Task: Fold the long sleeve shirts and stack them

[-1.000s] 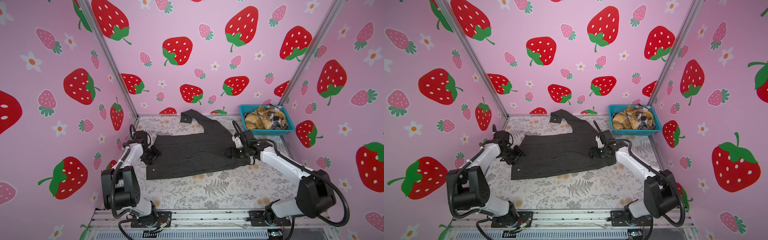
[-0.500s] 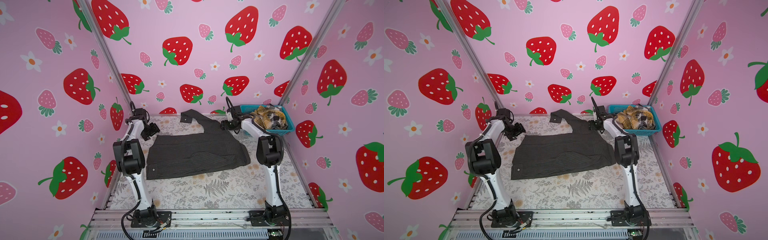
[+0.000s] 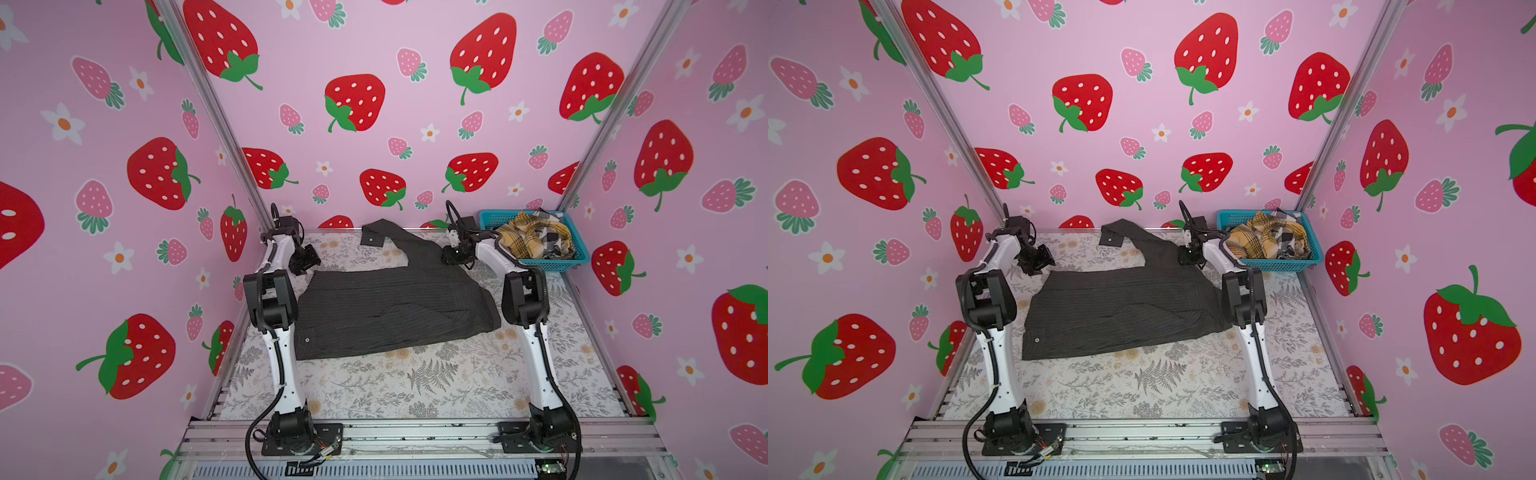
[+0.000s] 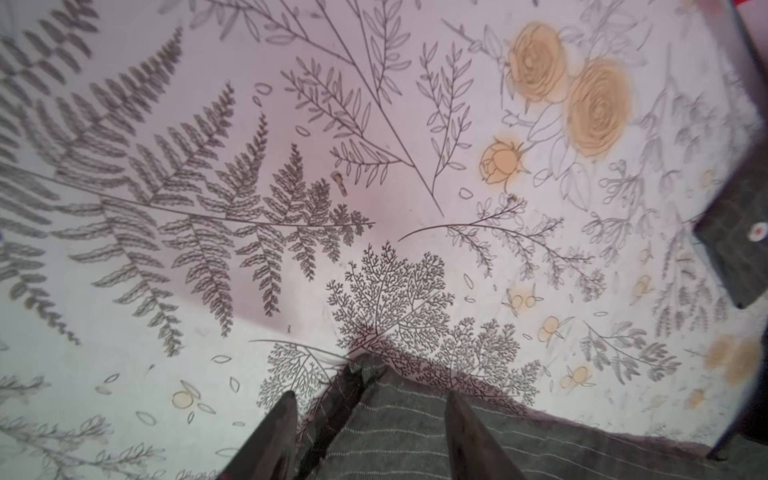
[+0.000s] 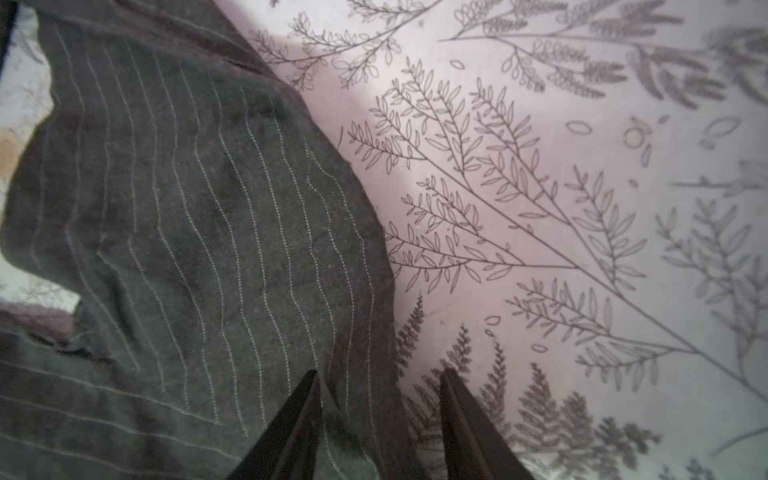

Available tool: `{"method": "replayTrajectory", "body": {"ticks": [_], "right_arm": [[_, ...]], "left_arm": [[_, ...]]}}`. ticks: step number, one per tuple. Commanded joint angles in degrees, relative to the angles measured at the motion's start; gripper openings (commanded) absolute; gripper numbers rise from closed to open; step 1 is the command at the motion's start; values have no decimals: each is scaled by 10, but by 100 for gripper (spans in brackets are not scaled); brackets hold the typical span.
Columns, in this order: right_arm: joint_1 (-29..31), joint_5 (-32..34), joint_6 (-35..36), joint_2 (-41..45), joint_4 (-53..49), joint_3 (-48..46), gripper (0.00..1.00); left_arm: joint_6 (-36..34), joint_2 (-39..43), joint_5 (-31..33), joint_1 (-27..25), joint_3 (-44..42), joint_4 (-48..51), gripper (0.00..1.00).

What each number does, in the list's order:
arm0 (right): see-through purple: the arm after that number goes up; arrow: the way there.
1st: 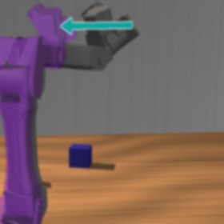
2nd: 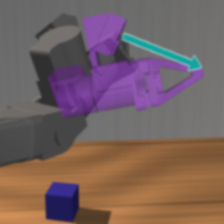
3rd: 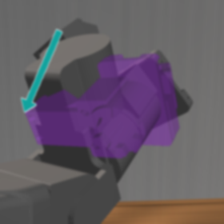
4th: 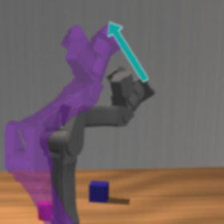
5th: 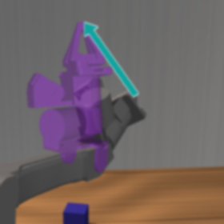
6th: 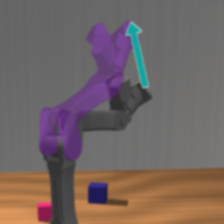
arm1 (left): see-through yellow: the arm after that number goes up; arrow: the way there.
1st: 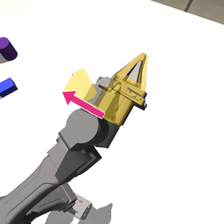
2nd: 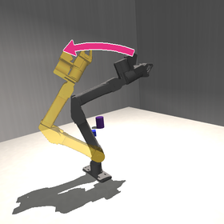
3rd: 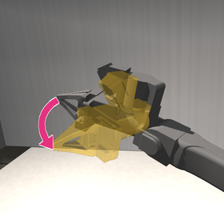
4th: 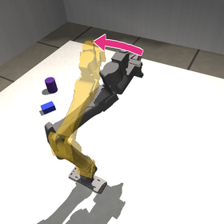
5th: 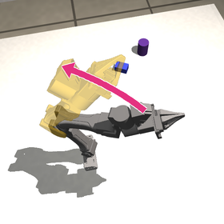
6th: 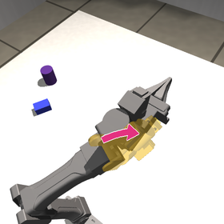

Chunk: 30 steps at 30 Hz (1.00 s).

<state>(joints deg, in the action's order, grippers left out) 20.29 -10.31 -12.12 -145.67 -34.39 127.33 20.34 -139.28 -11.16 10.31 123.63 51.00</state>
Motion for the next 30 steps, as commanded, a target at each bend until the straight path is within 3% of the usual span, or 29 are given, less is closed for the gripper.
{"method": "replayTrajectory", "body": {"ticks": [1, 6, 11, 14, 17, 19, 23, 27, 30], "right_arm": [[0, -6, 3, -13, -18, 0, 44], [-1, 4, 7, -19, -23, 6, 42], [-1, 6, 9, -30, -20, 27, 42], [-2, 5, 17, -48, -25, 65, 51], [-3, -12, 14, -73, -27, 107, 51], [-3, -28, 10, -80, -17, 114, 42], [-3, -38, 5, -81, -2, 115, 15], [-3, -22, 1, -54, 12, 108, 0], [-6, -3, -6, -14, 34, 80, 0]], "left_arm": [[-15, -18, -7, -8, 26, 35, 54], [-17, -26, -6, -23, 22, 34, 44], [-9, -35, -1, -26, 28, 26, 27], [-9, -45, 2, -26, 42, 34, 27], [-10, -50, 6, -26, 45, 38, 27], [-11, -52, 8, -26, 46, 38, 24], [-5, -53, 7, -24, 46, 34, 1], [7, -36, -1, -24, 31, 3, 0], [23, -10, -14, -22, 5, -36, 0]]}}
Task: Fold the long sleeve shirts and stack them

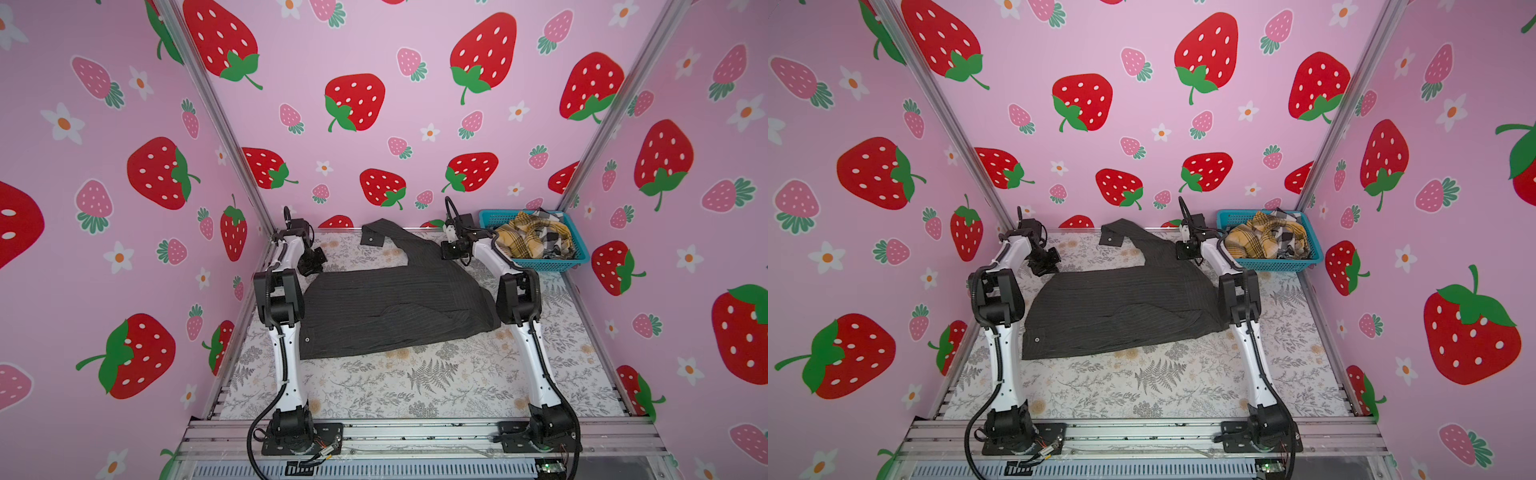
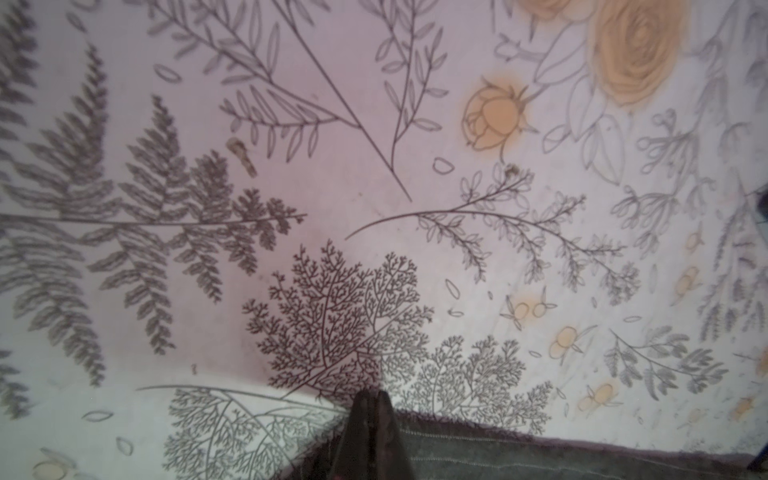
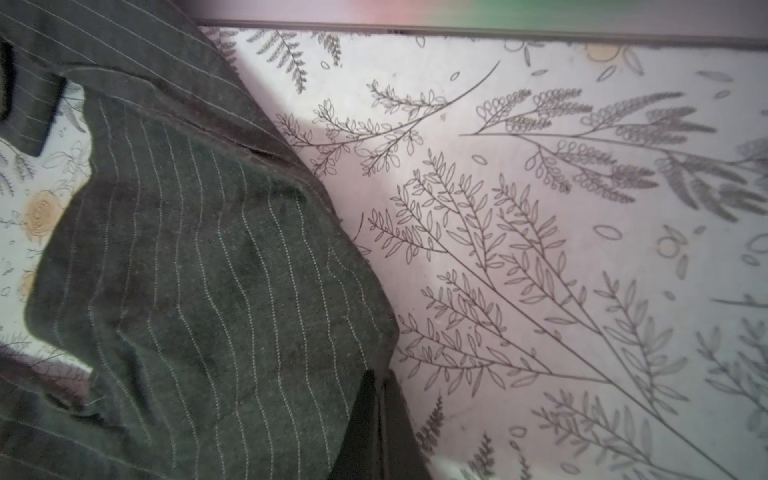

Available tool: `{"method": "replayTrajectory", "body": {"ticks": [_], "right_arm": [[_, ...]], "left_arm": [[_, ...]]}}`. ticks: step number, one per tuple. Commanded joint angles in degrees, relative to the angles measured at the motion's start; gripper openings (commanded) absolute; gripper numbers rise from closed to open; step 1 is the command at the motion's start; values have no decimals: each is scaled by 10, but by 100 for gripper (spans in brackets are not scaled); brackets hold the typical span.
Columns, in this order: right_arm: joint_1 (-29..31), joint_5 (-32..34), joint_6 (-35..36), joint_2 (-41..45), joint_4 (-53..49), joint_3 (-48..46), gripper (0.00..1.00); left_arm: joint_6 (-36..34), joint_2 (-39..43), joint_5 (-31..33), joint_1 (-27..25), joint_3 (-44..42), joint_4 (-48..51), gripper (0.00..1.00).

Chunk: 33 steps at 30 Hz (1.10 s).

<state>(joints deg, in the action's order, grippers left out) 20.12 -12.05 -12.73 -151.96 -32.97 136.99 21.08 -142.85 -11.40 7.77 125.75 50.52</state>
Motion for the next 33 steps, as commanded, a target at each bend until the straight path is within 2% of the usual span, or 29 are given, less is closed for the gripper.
{"method": "replayTrajectory", "body": {"ticks": [1, 5, 11, 16, 21, 28, 33], "right_arm": [[-7, 20, -5, 64, 31, -31, 0], [-17, 10, -33, 130, 69, -95, 0], [-17, -18, -57, 248, 136, -257, 0], [-17, -41, -80, 346, 197, -404, 0], [-3, -49, -95, 429, 254, -549, 0], [5, -25, -118, 475, 305, -688, 0], [6, -13, -112, 461, 291, -706, 0]], "left_arm": [[24, 37, -20, 4, -29, -46, 0], [52, 97, -21, 7, -98, -112, 0], [68, 180, -19, 18, -197, -153, 0], [77, 268, -37, 29, -322, -196, 0], [80, 370, -22, 34, -461, -227, 0], [125, 453, -18, 34, -631, -279, 0], [129, 468, 3, 35, -664, -267, 0]]}}
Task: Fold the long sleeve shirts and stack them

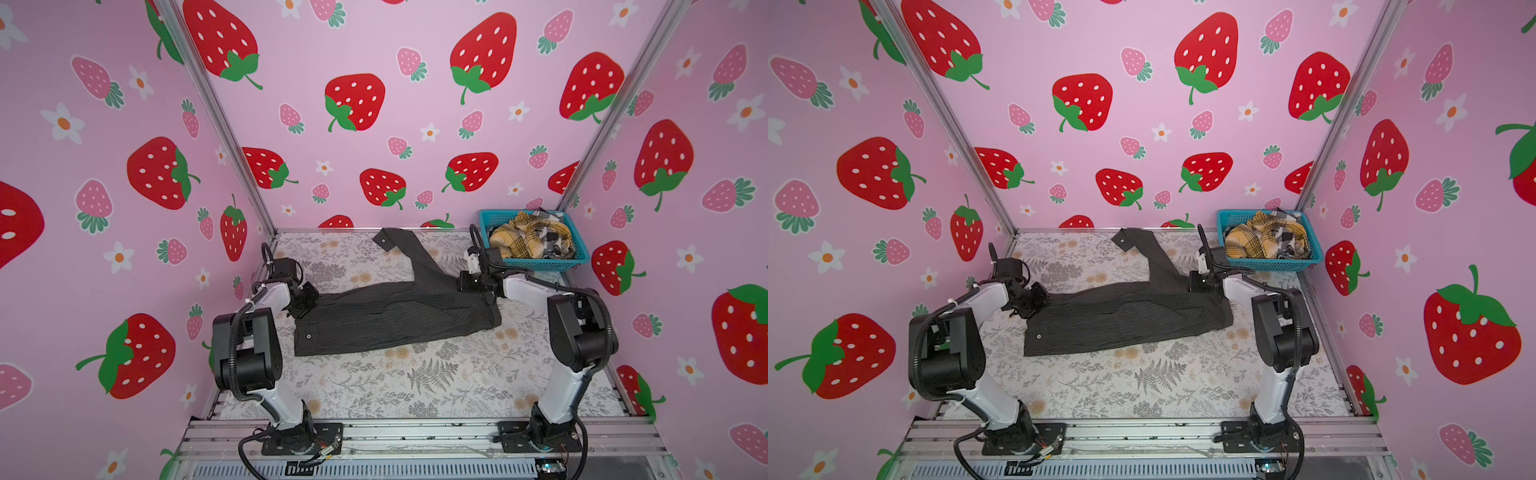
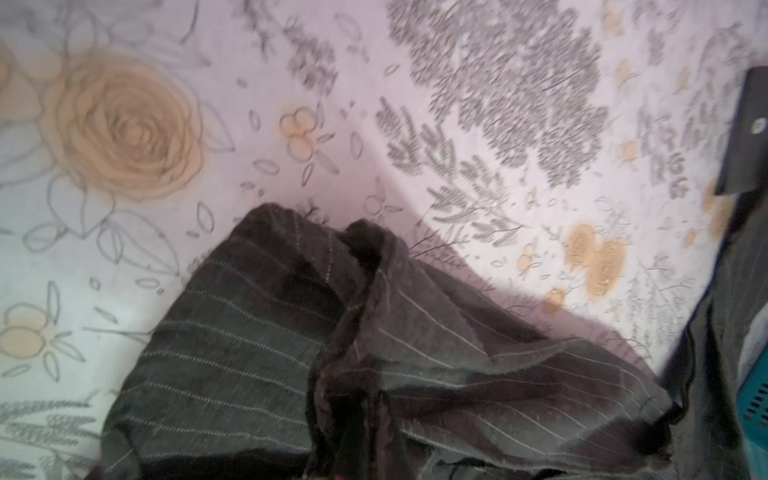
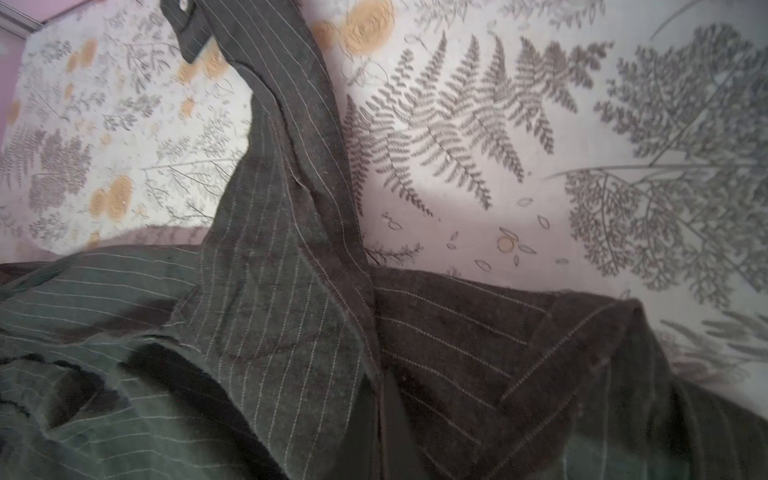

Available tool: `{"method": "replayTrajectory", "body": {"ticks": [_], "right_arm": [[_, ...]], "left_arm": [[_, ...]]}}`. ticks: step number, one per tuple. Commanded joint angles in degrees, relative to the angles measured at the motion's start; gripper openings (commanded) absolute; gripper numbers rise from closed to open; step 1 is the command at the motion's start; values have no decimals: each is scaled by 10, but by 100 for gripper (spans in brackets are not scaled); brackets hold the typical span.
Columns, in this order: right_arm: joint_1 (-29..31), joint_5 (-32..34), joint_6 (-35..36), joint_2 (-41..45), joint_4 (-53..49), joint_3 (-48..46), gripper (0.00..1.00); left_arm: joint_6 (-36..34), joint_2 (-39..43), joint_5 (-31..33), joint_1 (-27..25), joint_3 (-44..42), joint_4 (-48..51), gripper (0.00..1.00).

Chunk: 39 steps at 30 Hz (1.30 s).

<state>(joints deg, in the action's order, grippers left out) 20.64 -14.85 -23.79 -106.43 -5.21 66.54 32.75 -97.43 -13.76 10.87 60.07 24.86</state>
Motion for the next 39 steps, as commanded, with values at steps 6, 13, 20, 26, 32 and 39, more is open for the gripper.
{"method": "replayTrajectory", "body": {"ticks": [6, 13, 20, 26, 32, 39], "right_arm": [[3, 25, 2, 12, -12, -3, 22], [21, 136, 14, 107, -101, -3, 61], [88, 119, 24, 65, -121, 46, 32], [132, 112, 24, -50, -127, 131, 26], [124, 132, 22, -119, -153, 150, 26], [128, 118, -6, -73, -178, 35, 20]], "left_arm": [[51, 29, 124, 10, 9, 81, 52], [84, 106, 144, 1, 61, 156, 67], [101, 60, 45, -61, 48, 130, 29], [96, -11, 0, -73, 42, 93, 8], [72, -71, 48, -45, 67, 109, 2], [50, -112, 51, -32, 69, 118, 0]]}}
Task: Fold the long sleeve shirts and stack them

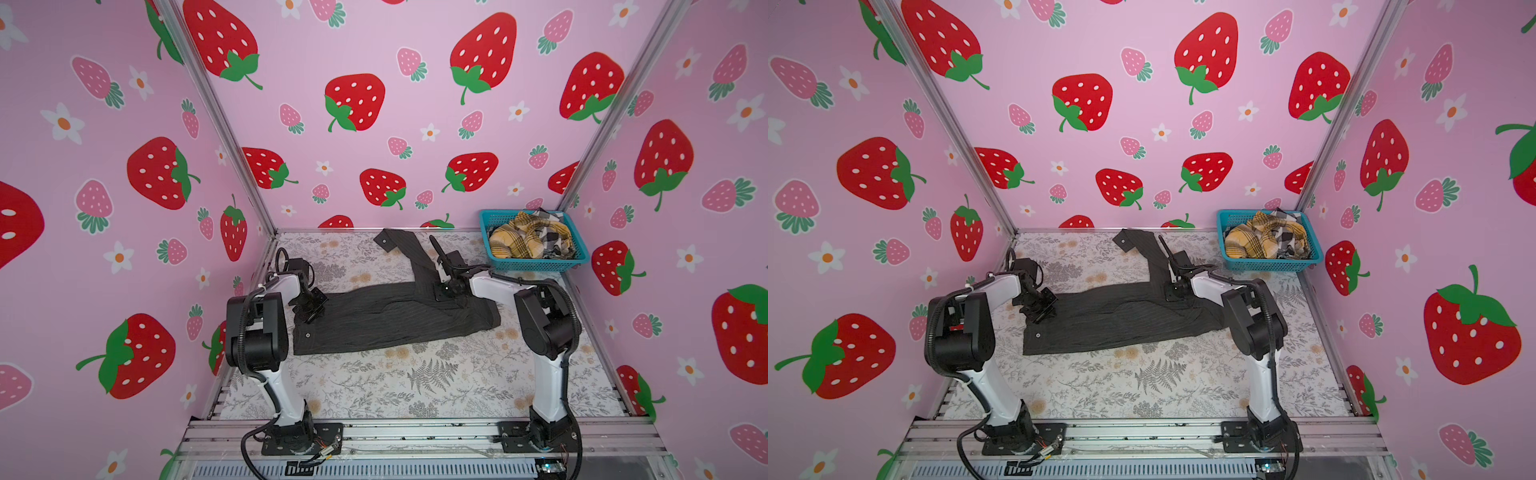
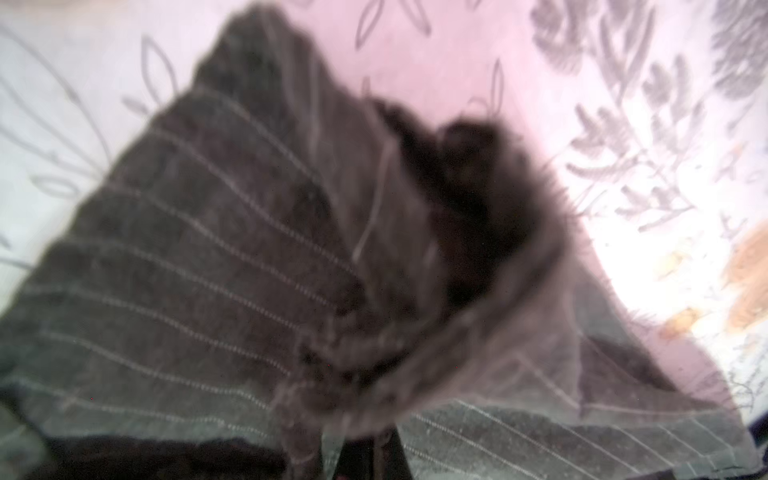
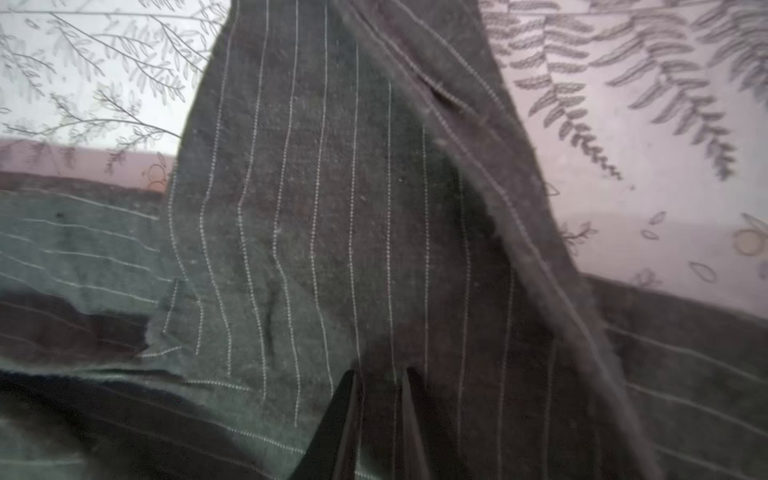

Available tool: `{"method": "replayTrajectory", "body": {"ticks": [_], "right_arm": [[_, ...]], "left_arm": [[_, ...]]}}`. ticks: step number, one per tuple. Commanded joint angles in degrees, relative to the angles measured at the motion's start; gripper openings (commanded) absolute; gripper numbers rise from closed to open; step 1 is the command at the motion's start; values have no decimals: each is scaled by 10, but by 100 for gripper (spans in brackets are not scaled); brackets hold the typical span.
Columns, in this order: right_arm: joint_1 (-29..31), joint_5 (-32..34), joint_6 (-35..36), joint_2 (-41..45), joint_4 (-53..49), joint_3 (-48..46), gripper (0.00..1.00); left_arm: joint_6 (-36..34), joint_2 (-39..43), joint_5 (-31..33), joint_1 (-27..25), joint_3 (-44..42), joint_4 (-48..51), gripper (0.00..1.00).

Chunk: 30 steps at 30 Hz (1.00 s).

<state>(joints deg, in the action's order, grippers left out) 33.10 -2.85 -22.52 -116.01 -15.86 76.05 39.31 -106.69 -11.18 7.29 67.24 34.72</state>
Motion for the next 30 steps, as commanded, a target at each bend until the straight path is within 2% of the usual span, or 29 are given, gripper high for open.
{"method": "replayTrajectory", "body": {"ticks": [1, 5, 8, 12, 13, 16, 20, 24, 27, 30], "right_arm": [[5, -8, -28, 45, -72, -88, 20], [9, -49, -50, 133, -79, -184, 20], [12, -61, -49, 189, -104, -202, 23], [13, -45, -30, 223, -125, -135, 46], [13, -41, -24, 217, -121, -109, 51], [13, -29, -8, 167, -110, -31, 59], [16, 15, 27, 58, -85, 116, 68], [21, 63, 75, -73, -71, 266, 74], [19, 94, 104, -169, -84, 378, 78], [19, 112, 137, -241, -92, 466, 80]], "left_arm": [[-21, -15, 28, 4, -5, 21, 0], [-42, 8, 30, 3, -14, 34, 0], [-54, 31, 30, 0, -29, 38, 0], [-59, 61, 14, -7, -15, 51, 1], [-57, 72, 12, -12, -6, 55, 9], [-45, 112, 18, -25, 16, 66, 31], [-29, 172, -5, -50, 44, 48, 45], [2, 213, -53, -73, 39, -4, 46], [45, 229, -101, -85, 8, -62, 42], [82, 248, -121, -104, -32, -108, 41]]}}
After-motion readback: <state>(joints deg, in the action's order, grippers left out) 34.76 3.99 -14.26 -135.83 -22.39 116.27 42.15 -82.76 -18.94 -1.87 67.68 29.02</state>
